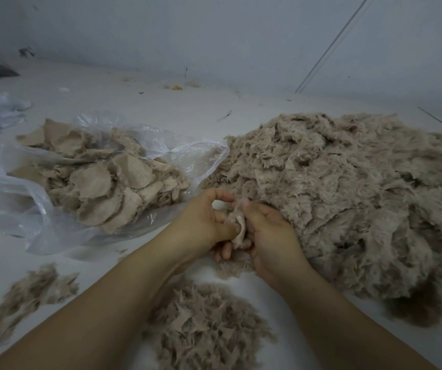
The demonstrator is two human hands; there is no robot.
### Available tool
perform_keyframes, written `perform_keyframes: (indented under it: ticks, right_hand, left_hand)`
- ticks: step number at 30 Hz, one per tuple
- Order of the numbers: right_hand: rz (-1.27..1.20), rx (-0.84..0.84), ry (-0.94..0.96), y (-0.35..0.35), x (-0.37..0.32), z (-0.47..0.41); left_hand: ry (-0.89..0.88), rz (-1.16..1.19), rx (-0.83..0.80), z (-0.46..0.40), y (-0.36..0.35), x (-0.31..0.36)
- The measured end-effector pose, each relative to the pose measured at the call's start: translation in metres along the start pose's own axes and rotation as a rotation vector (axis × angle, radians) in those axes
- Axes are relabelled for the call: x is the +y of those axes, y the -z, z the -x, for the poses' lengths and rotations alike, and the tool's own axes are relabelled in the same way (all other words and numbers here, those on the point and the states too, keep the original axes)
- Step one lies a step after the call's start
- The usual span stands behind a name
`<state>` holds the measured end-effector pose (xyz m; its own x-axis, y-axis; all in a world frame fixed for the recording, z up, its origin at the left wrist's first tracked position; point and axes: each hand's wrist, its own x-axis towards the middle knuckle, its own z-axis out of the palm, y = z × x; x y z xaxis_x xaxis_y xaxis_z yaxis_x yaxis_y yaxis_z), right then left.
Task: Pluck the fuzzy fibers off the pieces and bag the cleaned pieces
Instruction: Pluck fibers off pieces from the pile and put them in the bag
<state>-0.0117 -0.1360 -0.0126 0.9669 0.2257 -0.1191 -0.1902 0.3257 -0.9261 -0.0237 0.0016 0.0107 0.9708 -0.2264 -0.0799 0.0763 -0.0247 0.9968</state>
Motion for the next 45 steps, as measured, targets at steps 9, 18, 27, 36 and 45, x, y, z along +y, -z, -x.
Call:
perform_keyframes:
  ticks: [9, 18, 27, 36, 45]
  right_hand:
    - [0.018, 0.164, 0.033, 0.004, 0.007, -0.004]
    - [-0.03, 0.208, 0.048, 0.005, 0.011, -0.006]
    - [0.184, -0.071, 0.142, 0.002, 0.001, 0.003]
    - [0.277, -0.038, 0.126, 0.006, 0.009, 0.0]
    - [0.186, -0.008, 0.088, 0.008, 0.011, -0.004]
  left_hand:
    - [-0.024, -0.214, 0.176, -0.003, 0.022, 0.005]
    - [0.073, -0.046, -0.096, 0.005, 0.042, 0.011]
    - [0.002, 0.082, 0.015, -0.002, 0.018, 0.0]
    - [-0.103, -0.09, 0.119, -0.009, 0.008, 0.0]
    - [-0.103, 0.221, 0.451, -0.019, 0.014, -0.004]
